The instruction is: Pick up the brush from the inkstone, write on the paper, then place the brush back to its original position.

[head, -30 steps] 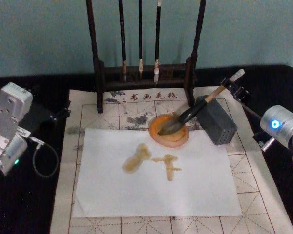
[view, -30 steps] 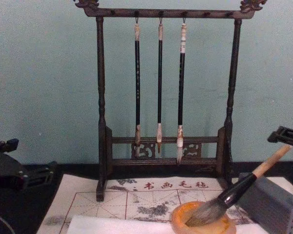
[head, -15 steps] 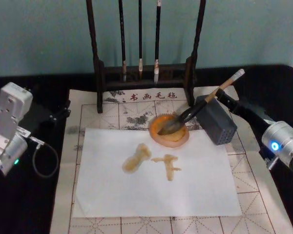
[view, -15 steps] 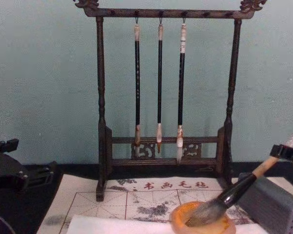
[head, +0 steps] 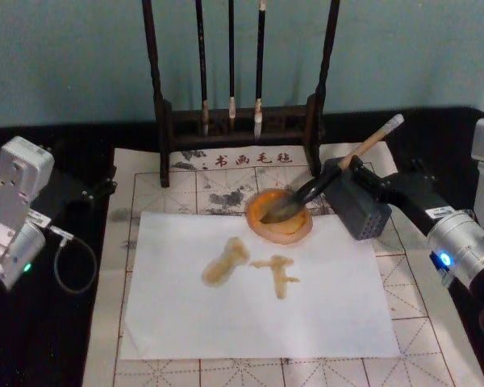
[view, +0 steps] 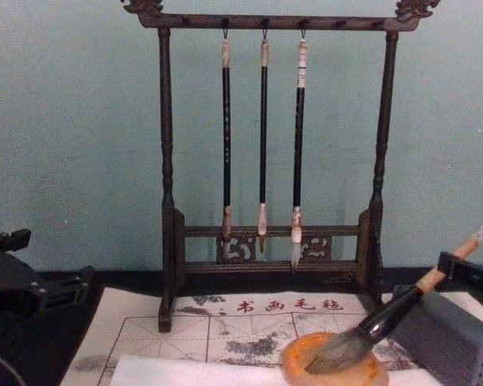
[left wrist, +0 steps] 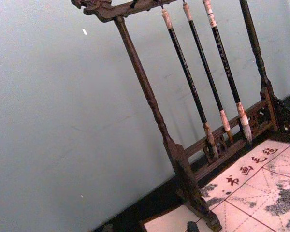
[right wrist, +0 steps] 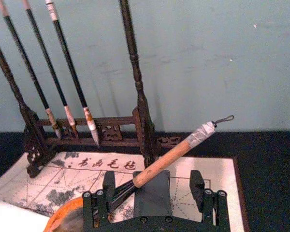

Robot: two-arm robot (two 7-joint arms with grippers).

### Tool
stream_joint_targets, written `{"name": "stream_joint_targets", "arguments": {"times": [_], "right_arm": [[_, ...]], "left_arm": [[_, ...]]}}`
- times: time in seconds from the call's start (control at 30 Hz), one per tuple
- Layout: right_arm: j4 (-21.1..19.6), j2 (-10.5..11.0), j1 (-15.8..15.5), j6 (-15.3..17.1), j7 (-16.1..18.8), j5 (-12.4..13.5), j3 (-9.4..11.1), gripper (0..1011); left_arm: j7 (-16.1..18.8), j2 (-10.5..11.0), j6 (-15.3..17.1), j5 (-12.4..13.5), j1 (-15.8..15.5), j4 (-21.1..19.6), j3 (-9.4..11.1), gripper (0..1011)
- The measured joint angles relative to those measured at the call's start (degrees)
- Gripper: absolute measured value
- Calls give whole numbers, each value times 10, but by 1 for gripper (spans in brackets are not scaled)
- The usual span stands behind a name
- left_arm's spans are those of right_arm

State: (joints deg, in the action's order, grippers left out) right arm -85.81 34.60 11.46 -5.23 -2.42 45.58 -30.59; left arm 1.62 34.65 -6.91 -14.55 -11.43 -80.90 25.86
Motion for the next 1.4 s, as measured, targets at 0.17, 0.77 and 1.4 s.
{"name": "stream_joint_targets", "arguments": {"times": [0.17,0.77,1.4], "right_arm": [[6,2,2,-7,4,-37,-8,1000],[6,2,2,-8,3,-41,-9,1000],[5,2,2,-8,3,-39,-8,1000]], "left_arm": [[0,0,0,0,0,0,0,1001],[0,0,0,0,0,0,0,1001],[0,0,0,0,0,0,0,1001]]}}
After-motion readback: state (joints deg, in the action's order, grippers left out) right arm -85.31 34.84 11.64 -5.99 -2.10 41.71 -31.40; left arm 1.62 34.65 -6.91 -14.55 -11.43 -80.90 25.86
